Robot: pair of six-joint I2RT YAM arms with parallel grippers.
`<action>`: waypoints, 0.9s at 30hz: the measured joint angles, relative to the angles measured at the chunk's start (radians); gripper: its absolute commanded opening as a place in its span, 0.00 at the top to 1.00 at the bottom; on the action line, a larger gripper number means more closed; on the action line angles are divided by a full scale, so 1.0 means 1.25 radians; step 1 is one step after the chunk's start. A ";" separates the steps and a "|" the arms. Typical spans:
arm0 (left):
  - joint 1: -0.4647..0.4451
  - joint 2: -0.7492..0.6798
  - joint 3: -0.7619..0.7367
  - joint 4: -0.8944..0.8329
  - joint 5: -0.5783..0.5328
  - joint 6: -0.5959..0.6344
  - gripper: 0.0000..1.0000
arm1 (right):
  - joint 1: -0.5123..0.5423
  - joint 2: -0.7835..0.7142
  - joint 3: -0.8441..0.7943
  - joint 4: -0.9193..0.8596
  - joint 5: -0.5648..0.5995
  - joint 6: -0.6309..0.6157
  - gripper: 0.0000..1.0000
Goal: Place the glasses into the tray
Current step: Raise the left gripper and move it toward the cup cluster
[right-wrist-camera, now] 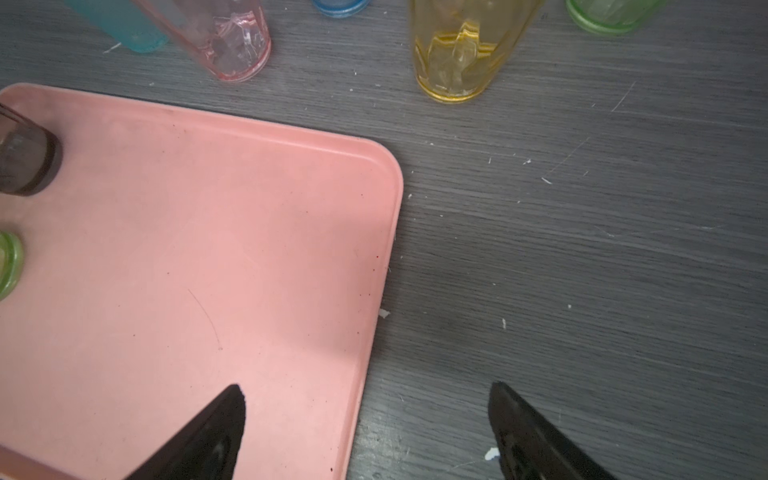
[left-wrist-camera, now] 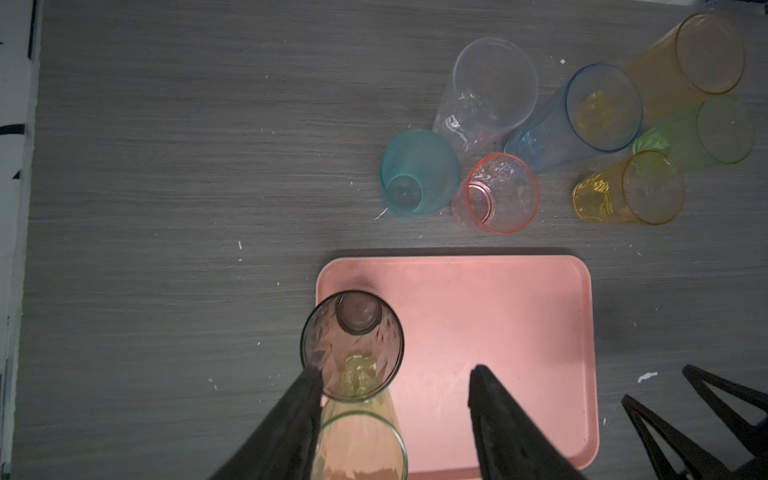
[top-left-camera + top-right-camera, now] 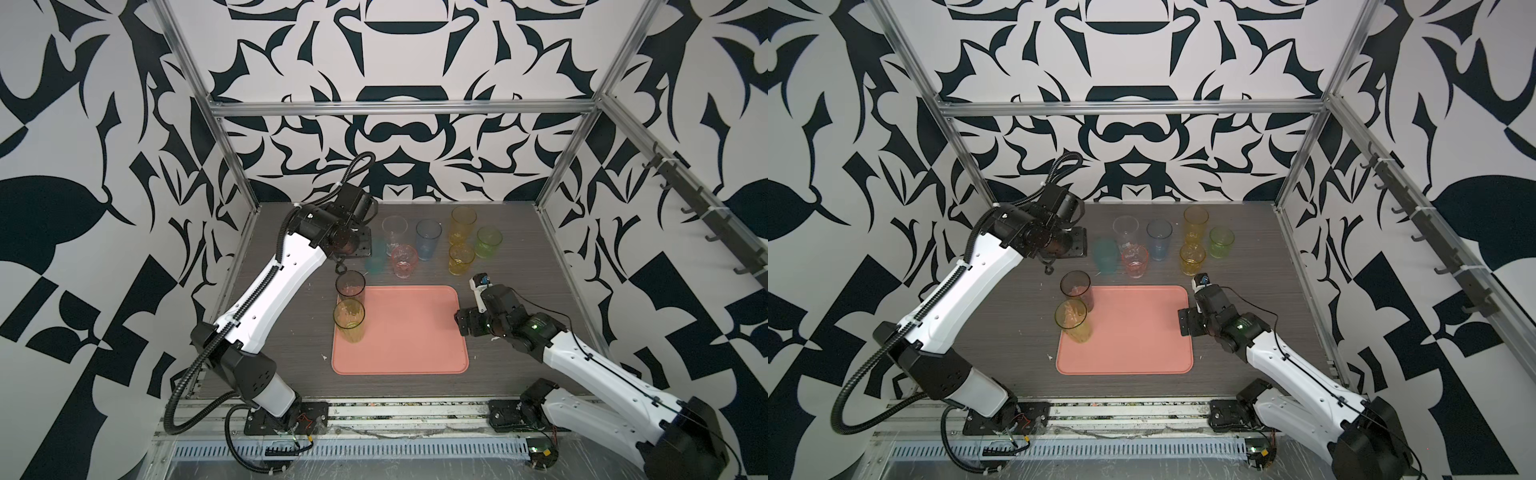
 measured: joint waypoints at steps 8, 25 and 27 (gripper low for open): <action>0.020 0.101 0.086 0.044 0.003 0.020 0.39 | 0.000 0.000 0.000 0.004 -0.003 0.000 0.05; 0.049 0.332 0.264 0.086 0.027 0.041 0.38 | 0.000 -0.011 0.000 0.005 -0.004 0.000 0.05; 0.050 0.351 0.275 0.092 0.029 0.041 0.38 | 0.000 -0.011 0.000 0.005 -0.004 0.000 0.05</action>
